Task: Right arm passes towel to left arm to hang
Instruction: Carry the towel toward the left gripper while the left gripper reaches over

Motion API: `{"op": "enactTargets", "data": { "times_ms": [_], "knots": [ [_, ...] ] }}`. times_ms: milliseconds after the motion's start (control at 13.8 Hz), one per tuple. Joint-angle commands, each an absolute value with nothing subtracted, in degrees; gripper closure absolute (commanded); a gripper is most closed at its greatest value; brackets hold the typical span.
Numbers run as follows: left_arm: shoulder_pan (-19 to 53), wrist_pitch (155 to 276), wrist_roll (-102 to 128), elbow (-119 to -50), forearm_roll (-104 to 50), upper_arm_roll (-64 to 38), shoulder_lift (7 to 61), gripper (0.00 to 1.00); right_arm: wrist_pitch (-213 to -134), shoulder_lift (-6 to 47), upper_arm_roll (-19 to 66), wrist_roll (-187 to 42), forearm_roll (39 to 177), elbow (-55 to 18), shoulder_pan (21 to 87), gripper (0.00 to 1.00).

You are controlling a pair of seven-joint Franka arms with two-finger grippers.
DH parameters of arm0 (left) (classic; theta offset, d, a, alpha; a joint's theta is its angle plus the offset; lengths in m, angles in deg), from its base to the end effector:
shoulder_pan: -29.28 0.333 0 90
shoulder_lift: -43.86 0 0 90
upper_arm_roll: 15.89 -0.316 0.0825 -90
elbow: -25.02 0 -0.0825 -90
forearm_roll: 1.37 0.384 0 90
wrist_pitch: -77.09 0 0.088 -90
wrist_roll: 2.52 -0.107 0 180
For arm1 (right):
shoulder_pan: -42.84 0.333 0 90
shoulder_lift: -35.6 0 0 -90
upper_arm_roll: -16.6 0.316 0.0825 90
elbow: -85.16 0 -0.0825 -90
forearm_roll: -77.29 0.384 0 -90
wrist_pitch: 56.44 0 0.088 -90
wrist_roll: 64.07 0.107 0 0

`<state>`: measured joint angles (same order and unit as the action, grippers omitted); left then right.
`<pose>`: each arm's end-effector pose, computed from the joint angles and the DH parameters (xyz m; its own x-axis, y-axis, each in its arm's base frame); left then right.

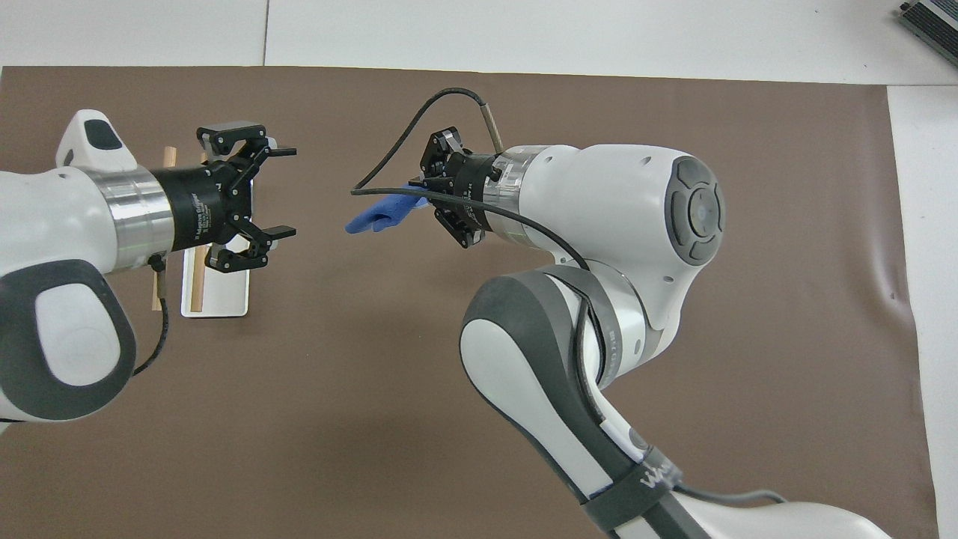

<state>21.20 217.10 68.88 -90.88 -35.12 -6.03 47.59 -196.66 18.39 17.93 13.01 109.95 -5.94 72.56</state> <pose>0.5477 -0.1802 0.5313 0.3497 0.8622 -0.3666 0.8584 -0.1381 0.4941 0.5954 0.3566 0.5240 0.4826 -0.7723 -0.4132 -0.8229 -0.2382 -0.5159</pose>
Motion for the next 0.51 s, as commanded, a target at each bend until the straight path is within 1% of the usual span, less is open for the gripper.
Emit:
{"op": "enactTargets", "data": {
  "times_ms": [0, 145, 435],
  "knots": [
    [17.33, 226.13, 71.22, -94.51, -36.44, -6.83, 45.37, 0.00, -196.63, 17.49, 17.83, 13.89, 111.56, -5.01, 73.69, 1.00],
    [17.24, 230.35, 71.22, -94.25, -36.88, -6.75, 42.73, 0.00, -196.36, 17.49, 17.83, 14.16, 111.56, -5.19, 73.86, 1.00],
    [15.57, 235.89, 71.22, -93.99, -39.08, -6.75, 39.74, 0.00, -196.19, 17.58, 17.83, 14.16, 111.47, -5.45, 73.95, 1.00]
  ]
}}
